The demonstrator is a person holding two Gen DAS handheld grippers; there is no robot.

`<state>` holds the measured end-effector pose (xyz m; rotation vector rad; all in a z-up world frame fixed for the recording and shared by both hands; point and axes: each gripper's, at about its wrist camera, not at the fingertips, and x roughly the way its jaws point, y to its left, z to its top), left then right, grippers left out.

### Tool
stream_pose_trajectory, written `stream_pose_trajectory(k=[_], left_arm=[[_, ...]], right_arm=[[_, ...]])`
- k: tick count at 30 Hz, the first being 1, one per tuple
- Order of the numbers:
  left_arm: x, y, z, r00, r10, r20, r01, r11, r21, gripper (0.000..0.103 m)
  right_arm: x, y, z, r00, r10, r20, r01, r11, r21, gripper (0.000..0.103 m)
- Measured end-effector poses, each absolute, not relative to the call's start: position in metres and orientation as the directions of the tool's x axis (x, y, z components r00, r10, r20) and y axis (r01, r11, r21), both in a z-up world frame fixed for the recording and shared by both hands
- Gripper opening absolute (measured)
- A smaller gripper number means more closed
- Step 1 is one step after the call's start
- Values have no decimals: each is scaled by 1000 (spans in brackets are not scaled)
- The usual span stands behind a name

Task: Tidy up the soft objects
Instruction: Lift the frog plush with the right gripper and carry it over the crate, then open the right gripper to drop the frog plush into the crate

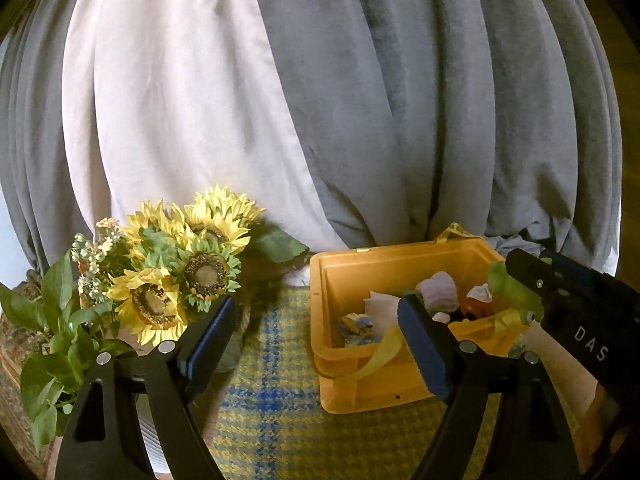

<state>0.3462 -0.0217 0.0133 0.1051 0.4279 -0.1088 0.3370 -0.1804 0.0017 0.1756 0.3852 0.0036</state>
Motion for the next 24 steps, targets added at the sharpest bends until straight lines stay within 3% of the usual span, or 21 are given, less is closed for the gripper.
stream_pose_trajectory(k=[11,21,23,24], left_arm=[[376,-13,3,890,-50,-453,97,992,81,83],[404,-9,-11,877,-24,-480,74,994,86,83],[409,-10,-14,874,-24,-485,74,994,83,83],[410,-10,-15,873,-22,-487,72,994,84,83]], right_arm=[[372,-167,0,927,73,-369,-17,988,154,44],[418,-164,-17,900,110,-422,-52,988,146,44],[429,-164,-22,884,130,-449,-64,985,159,49],[431,-164,-23,881,126,-455,-61,986,156,59]])
